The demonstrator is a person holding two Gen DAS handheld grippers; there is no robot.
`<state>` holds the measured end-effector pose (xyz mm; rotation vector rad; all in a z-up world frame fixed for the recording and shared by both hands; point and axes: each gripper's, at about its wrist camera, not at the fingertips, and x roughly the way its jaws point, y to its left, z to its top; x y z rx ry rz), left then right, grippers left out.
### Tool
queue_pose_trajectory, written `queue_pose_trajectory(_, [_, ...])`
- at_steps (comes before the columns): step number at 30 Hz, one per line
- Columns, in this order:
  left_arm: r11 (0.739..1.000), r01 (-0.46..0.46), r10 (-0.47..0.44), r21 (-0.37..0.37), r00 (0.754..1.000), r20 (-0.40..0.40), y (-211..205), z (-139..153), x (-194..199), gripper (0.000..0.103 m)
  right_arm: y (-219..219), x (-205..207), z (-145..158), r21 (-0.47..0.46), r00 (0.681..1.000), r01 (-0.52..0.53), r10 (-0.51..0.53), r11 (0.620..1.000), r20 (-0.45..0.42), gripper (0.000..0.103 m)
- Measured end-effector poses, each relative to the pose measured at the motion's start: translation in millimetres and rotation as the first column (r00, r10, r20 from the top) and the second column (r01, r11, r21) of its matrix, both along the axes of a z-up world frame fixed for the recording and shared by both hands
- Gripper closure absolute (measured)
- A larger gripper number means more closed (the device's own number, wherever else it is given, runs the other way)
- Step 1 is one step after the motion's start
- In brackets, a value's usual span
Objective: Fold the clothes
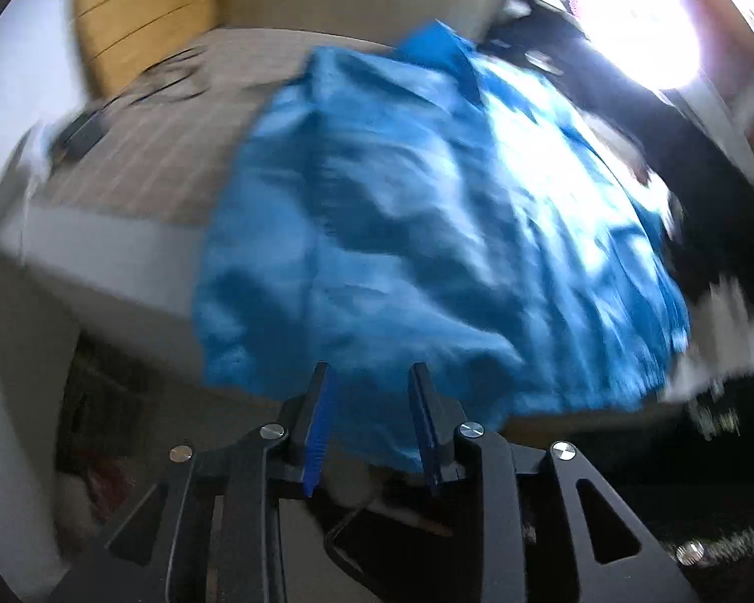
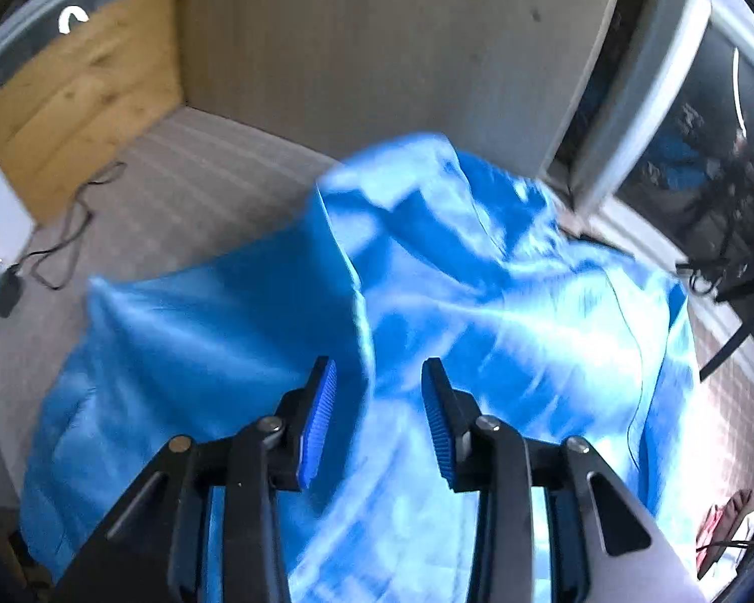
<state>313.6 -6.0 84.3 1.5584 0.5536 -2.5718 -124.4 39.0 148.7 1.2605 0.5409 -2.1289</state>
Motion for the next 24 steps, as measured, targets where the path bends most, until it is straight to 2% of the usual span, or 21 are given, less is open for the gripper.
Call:
queue_pose_trajectory(2, [0.997, -0.065, 0.065, 0.047, 0.998, 0.009, -11.4, -16.5, 2.2, 0.074, -3.7, 10.5, 10.8, -0.024, 1.0, -0.022, 0.022, 0.999, -0.015, 0.068])
queue_pose_trajectory(5, [0.992, -0.086, 0.086, 0.088, 0.996, 0.005, -11.1, -34.5, 1.5, 0.074, -9.3, 26.3, 27.1, -0.058, 0.998, -0.056, 0.054, 0.997, -0.038, 0.067])
queue_pose_trajectory(9, [0.994, -0.07, 0.068, 0.089, 0.997, 0.025, -2.0, -53.0, -11.5, 0.065, -25.1, 43.7, 27.9, -0.09, 0.994, -0.111, 0.112, 0.99, -0.003, 0.067])
queue_pose_trajectory(11, [0.992, -0.06, 0.057, 0.114, 0.998, 0.034, 2.2, -58.3, -17.1, 0.065, -34.8, 46.4, 22.1, -0.114, 0.992, -0.116, 0.121, 0.987, 0.03, 0.067])
queue_pose_trajectory(13, [0.988, -0.028, 0.027, 0.152, 1.0, 0.008, 9.3, -58.6, -21.6, 0.065, -45.8, 49.1, 16.3, -0.137, 0.99, -0.121, 0.131, 0.983, 0.061, 0.067])
queue_pose_trajectory(14, [0.99, -0.007, 0.007, 0.141, 1.0, -0.004, 15.3, -57.6, -25.6, 0.066, -55.6, 50.3, 13.0, -0.141, 0.988, -0.127, 0.137, 0.982, 0.066, 0.067])
queue_pose_trajectory(16, [0.993, 0.015, -0.015, 0.118, 1.0, -0.007, 20.6, -56.7, -30.6, 0.075, -76.0, 53.1, 6.4, -0.149, 0.985, -0.139, 0.152, 0.979, 0.076, 0.065])
queue_pose_trajectory(18, [0.992, 0.019, -0.017, 0.124, 1.0, -0.022, 20.7, -53.7, -31.3, 0.103, -101.4, 58.6, 0.2, -0.148, 0.979, -0.167, 0.182, 0.975, 0.09, 0.06])
queue_pose_trajectory(20, [0.991, 0.023, -0.018, 0.13, 0.999, -0.037, 20.4, -50.5, -31.6, 0.102, -130.6, 65.5, -9.1, -0.118, 0.969, -0.218, 0.229, 0.969, 0.092, 0.059])
queue_pose_trajectory(24, [0.988, -0.003, 0.013, 0.153, 0.998, -0.061, 12.6, -42.6, -19.5, 0.103, -181.2, 85.5, -33.4, 0.067, 0.947, -0.321, 0.32, 0.945, 0.02, 0.058])
